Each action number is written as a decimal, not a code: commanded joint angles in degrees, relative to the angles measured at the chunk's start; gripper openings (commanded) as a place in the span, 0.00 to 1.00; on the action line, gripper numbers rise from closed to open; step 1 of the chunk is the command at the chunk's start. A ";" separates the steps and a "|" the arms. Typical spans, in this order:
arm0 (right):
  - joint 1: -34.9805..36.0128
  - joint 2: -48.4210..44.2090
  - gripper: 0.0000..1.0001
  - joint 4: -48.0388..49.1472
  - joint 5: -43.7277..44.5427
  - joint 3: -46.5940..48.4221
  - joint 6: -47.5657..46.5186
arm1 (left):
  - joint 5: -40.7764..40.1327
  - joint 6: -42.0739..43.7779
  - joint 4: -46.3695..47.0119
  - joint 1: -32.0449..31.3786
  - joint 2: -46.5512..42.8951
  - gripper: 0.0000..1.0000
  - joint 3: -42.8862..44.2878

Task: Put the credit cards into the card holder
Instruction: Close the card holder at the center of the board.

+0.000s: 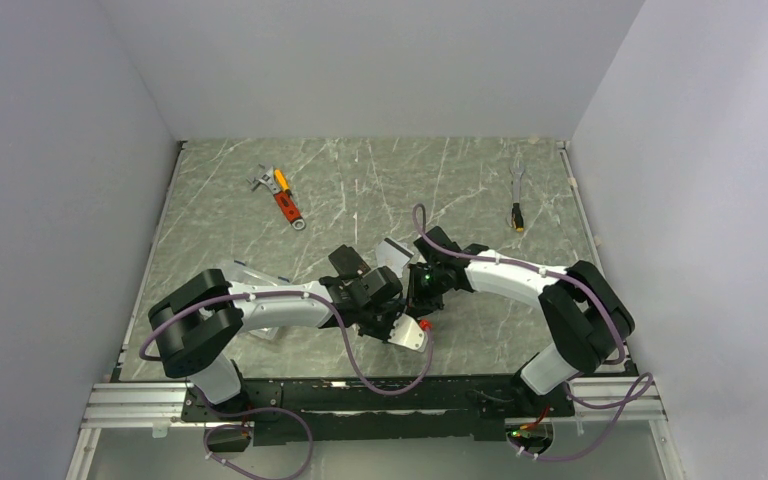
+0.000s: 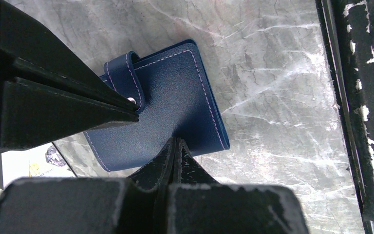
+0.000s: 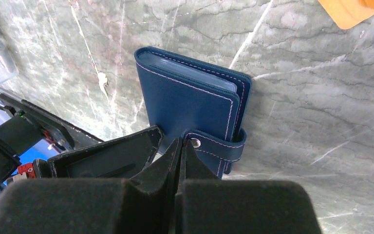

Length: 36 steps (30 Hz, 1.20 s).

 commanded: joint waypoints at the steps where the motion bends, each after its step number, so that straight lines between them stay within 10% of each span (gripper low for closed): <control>1: -0.15 0.55 0.00 2.35 -0.84 0.01 0.47 | -0.85 0.78 -1.88 -0.11 -0.32 0.00 -0.86; 8: -0.24 1.10 0.02 -0.06 -0.64 1.52 -0.81 | -0.92 0.81 -2.15 -0.11 -0.18 0.00 -0.69; 16: 0.00 0.03 0.46 -14.63 6.84 9.92 -5.06 | -1.47 1.08 -2.22 -0.10 -0.78 0.00 -0.66; 36: 5.51 8.99 0.40 -27.08 14.95 20.52 -5.45 | -1.47 1.12 -2.20 -0.10 -1.51 0.00 -0.62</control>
